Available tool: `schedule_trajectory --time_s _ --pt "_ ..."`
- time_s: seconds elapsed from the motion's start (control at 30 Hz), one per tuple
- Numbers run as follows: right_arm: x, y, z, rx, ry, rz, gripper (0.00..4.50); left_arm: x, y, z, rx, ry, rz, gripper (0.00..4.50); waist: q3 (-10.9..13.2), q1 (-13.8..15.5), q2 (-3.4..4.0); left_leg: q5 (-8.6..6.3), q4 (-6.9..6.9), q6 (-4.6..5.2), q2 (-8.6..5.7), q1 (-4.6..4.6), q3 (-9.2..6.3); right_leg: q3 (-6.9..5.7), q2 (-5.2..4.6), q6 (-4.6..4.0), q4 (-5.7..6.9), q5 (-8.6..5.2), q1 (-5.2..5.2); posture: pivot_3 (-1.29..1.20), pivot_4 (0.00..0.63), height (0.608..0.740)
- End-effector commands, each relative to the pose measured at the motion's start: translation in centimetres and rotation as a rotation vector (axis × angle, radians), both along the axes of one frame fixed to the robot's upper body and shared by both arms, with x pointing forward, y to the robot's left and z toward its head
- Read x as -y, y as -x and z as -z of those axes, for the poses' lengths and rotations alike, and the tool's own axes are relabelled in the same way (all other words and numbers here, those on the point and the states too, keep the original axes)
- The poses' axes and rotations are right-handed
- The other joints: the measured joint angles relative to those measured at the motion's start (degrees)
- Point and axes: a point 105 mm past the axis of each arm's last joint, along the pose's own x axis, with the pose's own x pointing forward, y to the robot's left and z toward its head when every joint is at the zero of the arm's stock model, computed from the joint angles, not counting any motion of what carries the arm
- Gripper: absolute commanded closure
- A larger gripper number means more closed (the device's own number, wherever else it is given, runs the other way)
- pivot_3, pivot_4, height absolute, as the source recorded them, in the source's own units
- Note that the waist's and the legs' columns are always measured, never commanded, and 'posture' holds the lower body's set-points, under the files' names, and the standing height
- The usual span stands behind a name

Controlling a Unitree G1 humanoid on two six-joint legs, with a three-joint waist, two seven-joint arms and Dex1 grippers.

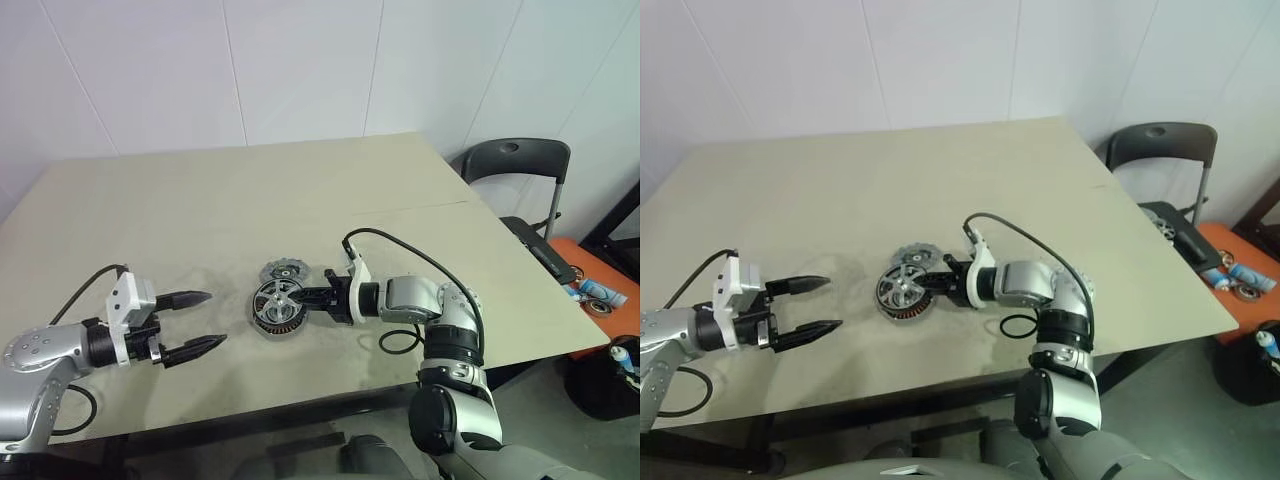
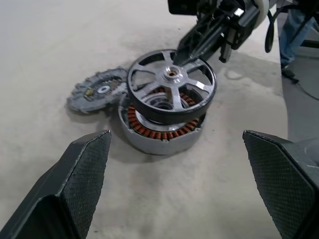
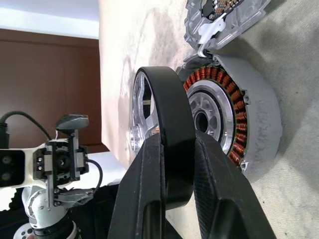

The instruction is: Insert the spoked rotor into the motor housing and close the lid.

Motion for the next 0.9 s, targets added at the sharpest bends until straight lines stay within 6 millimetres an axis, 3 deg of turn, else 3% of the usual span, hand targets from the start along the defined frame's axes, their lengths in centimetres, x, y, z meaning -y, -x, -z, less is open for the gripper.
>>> schedule_trajectory --time_s 0.03,0.9 --pt "-0.8 -0.1 -1.0 0.020 -0.041 -0.015 4.11 -0.3 -0.1 -1.3 0.048 -0.016 0.004 0.00 0.0 0.0 0.00 0.00 0.00 0.00 0.00 0.00 0.00 0.00 0.00 0.00 0.00 0.00 0.00 0.00 0.000 0.740" --pt "-1.9 -0.1 -1.2 0.020 -0.046 -0.027 4.11 -0.3 0.1 -1.0 0.035 -0.012 -0.011 0.00 0.0 0.0 0.01 -0.01 -0.02 0.01 0.00 -0.02 0.00 0.00 -0.01 0.00 -0.05 0.00 0.00 0.00 0.000 0.740"
